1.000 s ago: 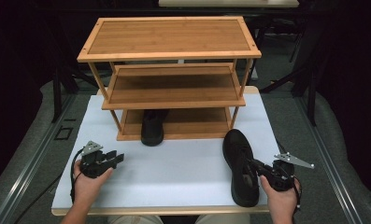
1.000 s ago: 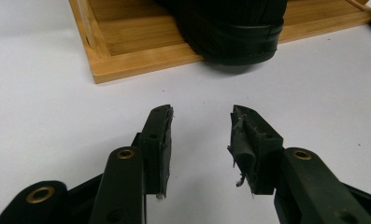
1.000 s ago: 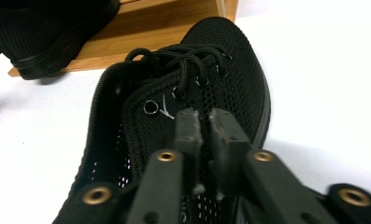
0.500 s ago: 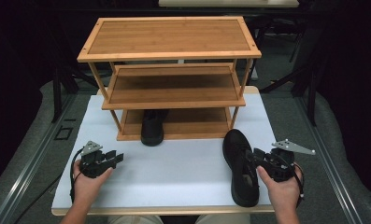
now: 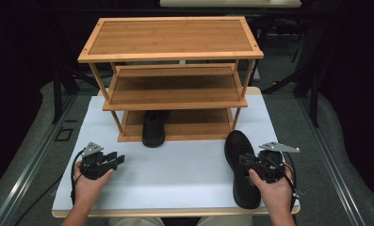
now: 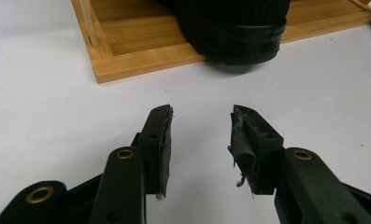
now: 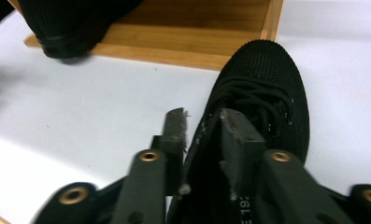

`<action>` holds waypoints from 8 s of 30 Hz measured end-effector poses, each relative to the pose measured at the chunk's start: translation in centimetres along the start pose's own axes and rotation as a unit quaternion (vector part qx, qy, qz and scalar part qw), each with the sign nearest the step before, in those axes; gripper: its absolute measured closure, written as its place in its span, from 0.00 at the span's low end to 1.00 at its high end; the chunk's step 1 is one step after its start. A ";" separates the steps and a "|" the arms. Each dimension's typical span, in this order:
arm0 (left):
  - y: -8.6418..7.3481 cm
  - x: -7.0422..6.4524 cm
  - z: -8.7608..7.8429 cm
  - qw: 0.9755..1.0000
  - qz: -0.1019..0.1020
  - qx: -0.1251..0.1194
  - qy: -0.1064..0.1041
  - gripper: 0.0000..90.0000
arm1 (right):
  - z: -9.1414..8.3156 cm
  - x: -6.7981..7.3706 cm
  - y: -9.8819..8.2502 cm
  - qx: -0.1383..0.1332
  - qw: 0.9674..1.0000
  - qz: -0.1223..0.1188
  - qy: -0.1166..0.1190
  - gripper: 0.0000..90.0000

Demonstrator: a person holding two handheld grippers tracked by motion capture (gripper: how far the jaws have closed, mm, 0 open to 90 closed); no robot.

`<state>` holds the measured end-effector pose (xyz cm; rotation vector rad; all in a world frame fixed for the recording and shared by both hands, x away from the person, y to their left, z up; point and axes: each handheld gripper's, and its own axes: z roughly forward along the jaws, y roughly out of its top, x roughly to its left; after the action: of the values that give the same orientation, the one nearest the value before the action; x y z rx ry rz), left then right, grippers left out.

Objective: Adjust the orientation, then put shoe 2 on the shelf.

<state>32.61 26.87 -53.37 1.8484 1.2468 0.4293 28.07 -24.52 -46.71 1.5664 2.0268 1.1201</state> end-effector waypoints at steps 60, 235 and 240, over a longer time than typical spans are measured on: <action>0.0 0.2 0.2 1.000 0.000 0.007 0.001 0.64 | 2.0 4.1 5.4 0.248 0.960 -0.122 0.034 0.64; 0.0 0.0 1.0 1.000 0.005 0.020 0.001 0.64 | 8.5 7.9 3.1 0.145 0.970 -0.156 0.115 0.55; 0.0 -0.2 1.0 1.000 0.006 0.018 -0.002 0.64 | 9.4 9.8 2.8 0.136 0.969 -0.182 0.092 0.69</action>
<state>33.22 26.22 -53.89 1.8859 1.2491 0.4126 33.04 -11.71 -48.62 1.1609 2.5532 0.9023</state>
